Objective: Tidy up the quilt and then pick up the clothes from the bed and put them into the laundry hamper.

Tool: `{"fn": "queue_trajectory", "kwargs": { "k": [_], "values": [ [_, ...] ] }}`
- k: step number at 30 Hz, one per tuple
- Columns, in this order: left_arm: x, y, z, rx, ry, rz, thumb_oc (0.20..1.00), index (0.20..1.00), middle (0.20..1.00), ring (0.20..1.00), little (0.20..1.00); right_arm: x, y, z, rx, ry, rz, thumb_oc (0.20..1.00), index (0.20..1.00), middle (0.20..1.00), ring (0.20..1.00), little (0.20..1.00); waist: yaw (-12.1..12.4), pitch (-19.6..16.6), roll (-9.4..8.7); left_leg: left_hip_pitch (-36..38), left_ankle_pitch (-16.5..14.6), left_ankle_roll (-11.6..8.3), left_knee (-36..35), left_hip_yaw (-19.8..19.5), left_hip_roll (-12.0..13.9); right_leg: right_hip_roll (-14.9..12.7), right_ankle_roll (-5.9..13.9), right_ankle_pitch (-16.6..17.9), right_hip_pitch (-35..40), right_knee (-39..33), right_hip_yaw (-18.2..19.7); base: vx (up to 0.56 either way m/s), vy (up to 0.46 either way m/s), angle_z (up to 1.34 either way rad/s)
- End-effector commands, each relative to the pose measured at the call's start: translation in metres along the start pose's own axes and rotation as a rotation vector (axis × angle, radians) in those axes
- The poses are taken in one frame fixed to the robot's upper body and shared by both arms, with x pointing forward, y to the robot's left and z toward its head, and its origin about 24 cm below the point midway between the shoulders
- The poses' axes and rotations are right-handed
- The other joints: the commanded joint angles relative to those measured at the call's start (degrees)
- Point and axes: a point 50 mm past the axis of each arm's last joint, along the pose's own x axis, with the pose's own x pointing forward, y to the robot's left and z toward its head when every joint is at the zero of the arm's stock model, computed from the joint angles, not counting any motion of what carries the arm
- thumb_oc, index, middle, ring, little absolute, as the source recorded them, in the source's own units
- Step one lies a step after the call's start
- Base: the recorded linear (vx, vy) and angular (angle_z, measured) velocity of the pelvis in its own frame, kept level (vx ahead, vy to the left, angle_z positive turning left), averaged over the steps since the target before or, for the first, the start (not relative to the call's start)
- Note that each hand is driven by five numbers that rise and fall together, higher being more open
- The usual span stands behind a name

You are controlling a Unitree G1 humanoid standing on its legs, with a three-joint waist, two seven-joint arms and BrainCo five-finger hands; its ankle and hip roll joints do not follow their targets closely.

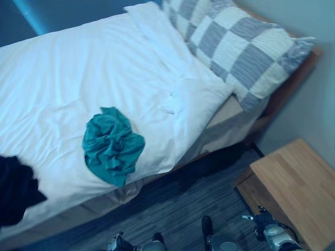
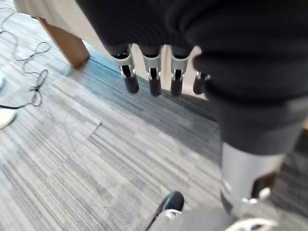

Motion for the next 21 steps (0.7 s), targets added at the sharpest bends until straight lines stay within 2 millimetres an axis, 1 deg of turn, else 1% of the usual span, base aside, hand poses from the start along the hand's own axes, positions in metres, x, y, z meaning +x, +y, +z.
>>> {"fn": "queue_trajectory", "kwargs": {
  "k": [1,2,3,4,5,6,7,8,9,10,11,12,13,14,15,16,17,18,19,20,21],
  "values": [
    [0.0,0.005,0.0,0.069,-0.044,0.029,1.0,1.0,1.0,1.0,1.0,-0.006,-0.056,0.097,-0.097,-0.432,-0.208,1.0,1.0,1.0,1.0,1.0,-0.38,1.6,-0.78,-0.8,-15.09,3.04,4.32,6.59,0.84,-3.7,7.07,-11.65,0.09,7.24,0.52,0.02,-0.056,0.52],
    [0.0,0.005,-0.001,0.074,-0.05,0.027,1.0,1.0,1.0,1.0,1.0,-0.011,-0.069,0.112,-0.145,-0.506,-0.252,1.0,1.0,1.0,1.0,1.0,0.19,1.45,-0.35,-1.47,-14.44,2.71,2.37,6.16,-0.28,-3.25,7.23,-12.2,0.13,7.81,-0.06,0.07,0.053,0.18],
    [-0.002,0.001,-0.005,0.085,-0.047,0.007,1.0,1.0,1.0,1.0,1.0,-0.019,-0.081,0.129,-0.187,-0.59,-0.296,1.0,1.0,1.0,1.0,1.0,-0.04,0.86,0.44,0.67,-14.15,2.75,-1.95,7.02,-0.8,-2.91,7.92,-12.66,-0.12,8.44,-1.37,0.09,0.106,-0.03],
    [-0.003,-0.004,-0.003,0.11,-0.062,-0.011,1.0,1.0,1.0,1.0,1.0,-0.029,-0.094,0.15,-0.222,-0.682,-0.344,1.0,1.0,1.0,1.0,1.0,-0.32,0.6,1.1,2.88,-12.96,3.16,-6.2,6.84,-1.9,-2.71,8.41,-12.76,-0.34,9.57,-2.43,0.12,0.15,-0.09],
    [-0.003,-0.004,-0.005,0.124,-0.06,-0.016,1.0,1.0,1.0,1.0,1.0,-0.039,-0.102,0.169,-0.254,-0.763,-0.381,1.0,1.0,1.0,1.0,1.0,-0.03,0.29,1.15,3.88,-13.11,3.89,-7.54,5.06,-3.14,-2.38,8.83,-12.63,-0.84,11.82,-2.85,0.09,0.113,-0.01],
    [-0.003,-0.004,-0.005,0.124,-0.061,-0.017,1.0,1.0,1.0,1.0,1.0,-0.039,-0.103,0.169,-0.256,-0.763,-0.382,1.0,1.0,1.0,1.0,1.0,-0.17,0.34,1.18,4.0,-13.03,3.98,-7.81,4.96,-3.31,-2.5,8.91,-12.81,-0.89,12.1,-2.94,0.06,0.121,0.19],
    [-0.002,-0.002,-0.001,0.183,-0.082,-0.029,1.0,1.0,1.0,1.0,1.0,-0.056,-0.113,0.197,-0.316,-0.894,-0.44,1.0,1.0,1.0,1.0,1.0,-0.61,0.73,1.29,6.4,-12.9,4.99,-11.64,4.35,-4.34,-3.42,11.08,-11.78,-5.01,22.64,-4.85,0.0,0.091,0.27],
    [0.0,0.004,0.004,0.217,-0.1,-0.019,1.0,1.0,1.0,1.0,1.0,-0.067,-0.114,0.219,-0.355,-0.974,-0.454,1.0,1.0,1.0,1.0,1.0,-0.81,1.44,1.04,7.18,-12.78,5.57,-12.46,4.0,-4.21,-3.75,12.62,-9.86,-7.81,28.44,-4.77,-0.01,0.092,0.6],
    [0.0,0.004,0.005,0.213,-0.101,-0.018,1.0,1.0,1.0,1.0,1.0,-0.068,-0.114,0.221,-0.356,-0.978,-0.454,1.0,1.0,1.0,1.0,1.0,-1.02,1.48,0.89,7.07,-12.74,5.71,-12.6,4.02,-4.52,-4.09,12.76,-10.16,-8.35,29.2,-4.62,-0.02,0.086,0.7],
    [0.003,0.015,0.006,0.251,-0.105,0.014,1.0,1.0,1.0,1.0,1.0,-0.083,-0.116,0.253,-0.377,-1.073,-0.493,1.0,1.0,1.0,1.0,1.0,-1.11,3.07,0.73,8.75,-12.53,6.19,-14.35,3.79,-4.24,-4.47,14.12,-8.26,-13.02,38.21,-3.42,-0.05,0.031,0.85],
    [0.004,0.019,0.009,0.251,-0.11,0.031,1.0,1.0,1.0,1.0,1.0,-0.09,-0.117,0.268,-0.389,-1.116,-0.509,1.0,1.0,1.0,1.0,1.0,-0.7,3.53,0.62,8.75,-11.52,6.54,-14.5,4.62,-3.66,-4.12,13.55,-7.18,-14.92,38.95,-3.19,-0.05,0.026,0.58],
    [0.004,0.019,0.009,0.249,-0.111,0.031,1.0,1.0,1.0,1.0,1.0,-0.09,-0.116,0.269,-0.39,-1.118,-0.509,1.0,1.0,1.0,1.0,1.0,-0.76,3.6,0.59,8.78,-11.52,6.55,-14.52,4.66,-3.7,-4.15,13.56,-7.22,-14.97,39.04,-3.12,0.04,-0.096,0.17],
    [0.005,0.025,0.013,0.241,-0.123,0.051,1.0,1.0,1.0,1.0,1.0,-0.103,-0.114,0.294,-0.434,-1.188,-0.532,1.0,1.0,1.0,1.0,1.0,0.3,3.46,-0.09,9.23,-11.8,6.1,-14.94,4.12,-3.76,-5.0,12.57,-8.61,-14.06,32.98,-3.31,0.13,-0.12,-0.03],
    [0.006,0.028,0.017,0.23,-0.134,0.064,1.0,1.0,1.0,1.0,1.0,-0.109,-0.113,0.306,-0.446,-1.218,-0.537,1.0,1.0,1.0,1.0,1.0,0.65,3.48,-0.3,9.11,-11.8,5.63,-15.33,3.66,-3.56,-5.33,12.08,-9.2,-13.38,29.1,-3.45,0.15,-0.184,-0.09],
    [0.007,0.03,0.023,0.22,-0.149,0.076,1.0,1.0,1.0,1.0,1.0,-0.112,-0.113,0.311,-0.462,-1.233,-0.54,1.0,1.0,1.0,1.0,1.0,0.68,3.45,-0.71,8.96,-11.56,4.93,-16.19,2.86,-3.65,-5.28,11.64,-9.1,-12.8,23.08,-2.51,0.13,-0.206,0.13],
    [0.007,0.032,0.028,0.222,-0.168,0.08,1.0,1.0,1.0,1.0,1.0,-0.116,-0.118,0.318,-0.487,-1.236,-0.556,1.0,1.0,1.0,1.0,1.0,0.35,3.31,-1.02,8.88,-11.47,4.27,-16.64,1.24,-4.1,-4.35,11.31,-8.47,-12.26,15.89,0.69,0.09,-0.149,0.24],
    [0.007,0.032,0.028,0.22,-0.168,0.08,1.0,1.0,1.0,1.0,1.0,-0.116,-0.118,0.319,-0.488,-1.237,-0.556,1.0,1.0,1.0,1.0,1.0,0.17,3.44,-0.91,8.97,-11.48,4.26,-16.63,1.1,-4.02,-4.29,11.31,-8.27,-11.88,15.45,0.5,0.11,-0.148,0.69],
    [0.008,0.035,0.033,0.22,-0.18,0.086,1.0,1.0,1.0,1.0,1.0,-0.119,-0.122,0.324,-0.5,-1.24,-0.568,1.0,1.0,1.0,1.0,1.0,0.26,3.29,-1.22,8.66,-11.44,3.89,-16.56,-0.03,-4.3,-3.77,11.41,-7.04,-11.78,11.88,3.21,0.1,-0.203,0.94],
    [0.008,0.04,0.037,0.222,-0.2,0.109,1.0,1.0,1.0,1.0,1.0,-0.128,-0.13,0.342,-0.513,-1.251,-0.62,1.0,1.0,1.0,1.0,1.0,1.24,3.27,-1.89,7.68,-11.49,3.67,-16.24,-1.16,-4.61,-4.48,12.03,-5.25,-11.22,8.97,4.84,0.1,-0.203,1.06],
    [0.008,0.04,0.038,0.22,-0.2,0.109,1.0,1.0,1.0,1.0,1.0,-0.128,-0.13,0.342,-0.514,-1.253,-0.62,1.0,1.0,1.0,1.0,1.0,1.16,3.22,-1.88,7.57,-11.49,3.69,-16.21,-1.16,-4.63,-4.49,12.04,-5.12,-11.24,8.8,4.84,0.08,-0.212,0.67],
    [0.009,0.044,0.039,0.22,-0.21,0.124,1.0,1.0,1.0,1.0,1.0,-0.14,-0.141,0.358,-0.564,-1.264,-0.679,1.0,1.0,1.0,1.0,1.0,1.63,3.58,-1.32,6.36,-10.85,3.51,-16.25,-1.83,-5.1,-5.0,11.92,-3.68,-11.35,7.22,4.74,0.02,-0.073,0.48]
  ]
}}
